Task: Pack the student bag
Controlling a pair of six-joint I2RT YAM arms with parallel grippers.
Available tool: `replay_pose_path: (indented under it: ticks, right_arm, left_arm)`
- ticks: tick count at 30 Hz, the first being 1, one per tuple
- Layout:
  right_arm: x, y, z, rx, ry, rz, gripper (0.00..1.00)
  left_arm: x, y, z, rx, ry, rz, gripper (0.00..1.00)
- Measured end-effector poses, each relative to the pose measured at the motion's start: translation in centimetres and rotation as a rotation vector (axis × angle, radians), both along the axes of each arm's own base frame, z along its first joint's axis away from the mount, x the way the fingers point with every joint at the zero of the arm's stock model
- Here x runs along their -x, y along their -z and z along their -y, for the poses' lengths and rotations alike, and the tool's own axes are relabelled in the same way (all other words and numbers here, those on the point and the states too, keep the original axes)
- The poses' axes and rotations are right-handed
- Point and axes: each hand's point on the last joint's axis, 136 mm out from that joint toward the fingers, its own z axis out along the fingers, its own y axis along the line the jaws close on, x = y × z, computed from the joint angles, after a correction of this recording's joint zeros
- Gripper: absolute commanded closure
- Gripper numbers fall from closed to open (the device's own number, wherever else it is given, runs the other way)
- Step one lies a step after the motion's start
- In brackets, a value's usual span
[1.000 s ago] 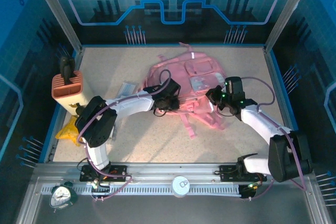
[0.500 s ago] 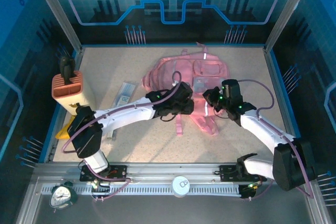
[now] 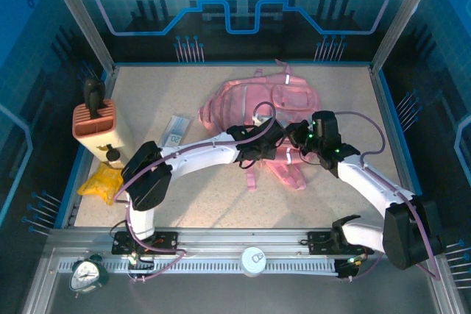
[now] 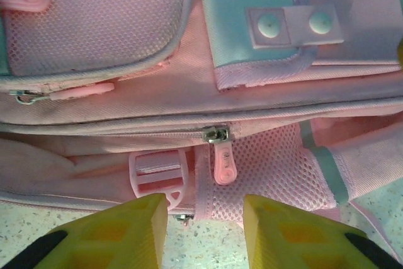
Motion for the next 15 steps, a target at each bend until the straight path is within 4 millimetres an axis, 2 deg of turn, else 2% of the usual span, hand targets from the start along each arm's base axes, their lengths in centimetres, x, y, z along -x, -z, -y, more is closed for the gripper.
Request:
replay_pose_path:
  ticks: [2, 6, 10, 15]
  right_arm:
    - [0.6, 1.3, -0.3, 0.0, -0.004, -0.035, 0.58]
    - [1.5, 4.8, -0.8, 0.016, -0.016, -0.131, 0.46]
    - [1.3, 7.1, -0.9, 0.026, -0.008, -0.193, 0.43]
    - [0.3, 7.9, -1.2, 0.02, 0.003, -0.2, 0.45]
  left_arm:
    - [0.1, 0.5, -0.4, -0.013, -0.008, -0.002, 0.63]
    - [0.2, 1.4, -1.2, -0.035, -0.022, -0.015, 0.63]
    - [0.1, 2.2, -2.0, -0.036, -0.05, -0.028, 0.63]
    - [0.0, 3.0, -2.9, -0.046, -0.073, -0.042, 0.63]
